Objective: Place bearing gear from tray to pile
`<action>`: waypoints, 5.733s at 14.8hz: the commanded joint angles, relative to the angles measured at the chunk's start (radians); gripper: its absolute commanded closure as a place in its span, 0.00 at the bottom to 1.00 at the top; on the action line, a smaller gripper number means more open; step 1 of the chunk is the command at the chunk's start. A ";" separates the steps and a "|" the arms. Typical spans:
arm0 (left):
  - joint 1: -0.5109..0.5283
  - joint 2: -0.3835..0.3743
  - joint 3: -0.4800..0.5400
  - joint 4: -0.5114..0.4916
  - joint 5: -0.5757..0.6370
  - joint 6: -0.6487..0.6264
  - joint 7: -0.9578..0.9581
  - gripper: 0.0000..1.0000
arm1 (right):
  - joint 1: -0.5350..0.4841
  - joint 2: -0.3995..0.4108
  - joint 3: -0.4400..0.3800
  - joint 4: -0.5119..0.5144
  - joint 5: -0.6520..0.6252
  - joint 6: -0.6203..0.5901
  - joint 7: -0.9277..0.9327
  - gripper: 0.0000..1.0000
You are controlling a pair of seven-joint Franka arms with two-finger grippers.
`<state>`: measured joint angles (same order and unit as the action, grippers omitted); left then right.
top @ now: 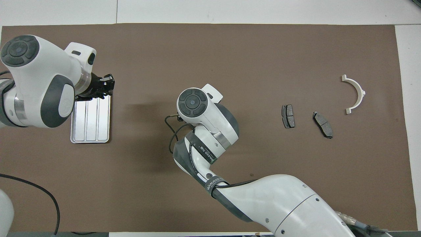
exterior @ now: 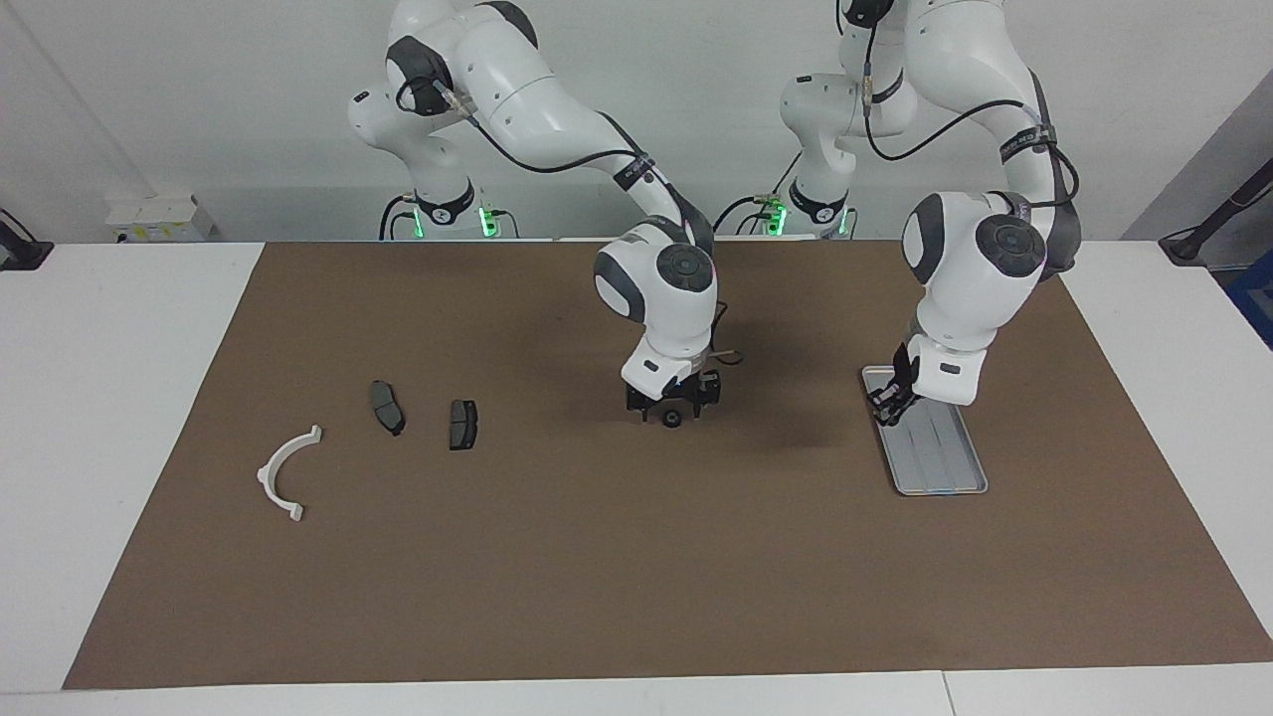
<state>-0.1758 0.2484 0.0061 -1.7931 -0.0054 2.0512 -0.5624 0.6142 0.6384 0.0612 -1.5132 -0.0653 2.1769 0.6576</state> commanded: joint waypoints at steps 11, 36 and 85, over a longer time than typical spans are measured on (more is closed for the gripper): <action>0.001 -0.006 -0.002 0.001 -0.021 0.001 -0.005 1.00 | 0.001 -0.029 0.005 -0.085 0.007 0.078 0.007 0.69; -0.455 0.318 0.003 0.212 0.051 0.129 -0.554 1.00 | -0.723 -0.284 -0.006 -0.163 0.052 -0.123 -1.029 1.00; 0.228 -0.296 -0.063 0.161 0.024 -0.475 0.391 0.00 | -0.027 0.010 0.000 0.176 -0.011 -0.158 0.010 0.11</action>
<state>0.0337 -0.0487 -0.0393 -1.6448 0.0287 1.6007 -0.1903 0.5939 0.6199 0.0622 -1.3769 -0.0624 2.0044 0.6573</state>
